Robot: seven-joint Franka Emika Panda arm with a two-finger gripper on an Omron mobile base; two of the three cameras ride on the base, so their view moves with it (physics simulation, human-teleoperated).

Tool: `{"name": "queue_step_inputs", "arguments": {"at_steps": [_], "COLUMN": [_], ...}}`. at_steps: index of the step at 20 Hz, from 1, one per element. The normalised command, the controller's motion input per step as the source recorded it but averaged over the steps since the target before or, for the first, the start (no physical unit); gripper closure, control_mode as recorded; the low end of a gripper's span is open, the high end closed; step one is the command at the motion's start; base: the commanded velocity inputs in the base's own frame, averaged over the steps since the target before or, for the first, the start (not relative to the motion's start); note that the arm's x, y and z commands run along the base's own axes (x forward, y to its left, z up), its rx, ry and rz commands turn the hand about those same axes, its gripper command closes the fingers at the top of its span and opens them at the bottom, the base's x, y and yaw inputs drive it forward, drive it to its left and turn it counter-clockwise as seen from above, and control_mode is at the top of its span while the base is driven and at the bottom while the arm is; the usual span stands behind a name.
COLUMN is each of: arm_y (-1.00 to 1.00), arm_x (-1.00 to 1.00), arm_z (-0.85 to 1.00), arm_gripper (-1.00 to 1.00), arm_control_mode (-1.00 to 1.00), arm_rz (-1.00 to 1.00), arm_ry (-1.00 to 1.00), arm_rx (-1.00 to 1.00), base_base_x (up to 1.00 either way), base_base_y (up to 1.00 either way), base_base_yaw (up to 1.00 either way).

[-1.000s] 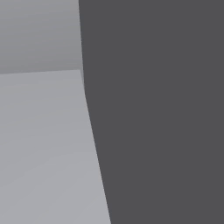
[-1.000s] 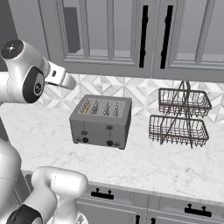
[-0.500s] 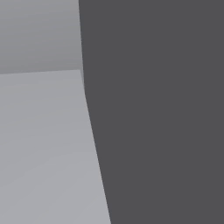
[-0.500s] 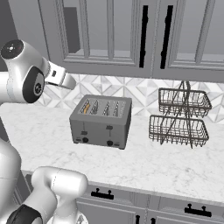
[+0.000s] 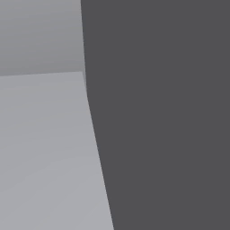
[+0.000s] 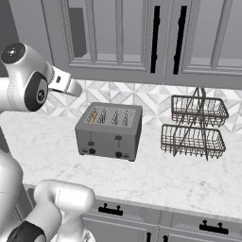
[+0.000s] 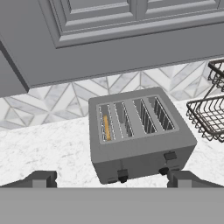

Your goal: Start the toaster. Once the lever pops up, take the bread to the plate on the dining counter.

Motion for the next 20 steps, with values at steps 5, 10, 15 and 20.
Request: {"name": "queue_step_inputs", "arguments": {"at_steps": [5, 10, 15, 20], "arm_y": [0.00, 0.00, 0.00, 0.00], "arm_x": [0.00, 0.00, 0.00, 0.00], "arm_z": [0.00, 0.00, 0.00, 0.00], "arm_gripper": [-1.00, -1.00, -1.00, -1.00], "arm_control_mode": [-1.00, -1.00, -1.00, -1.00], "arm_rz": [0.00, 0.00, 0.00, 0.00], "arm_ry": [0.00, 0.00, 0.00, 0.00], "arm_rx": [0.00, 0.00, 0.00, 0.00], "base_base_x": [0.00, 0.00, 0.00, 0.00], "base_base_y": [0.00, 0.00, 0.00, 0.00], "base_base_yaw": [0.00, 0.00, 0.00, 0.00]}}
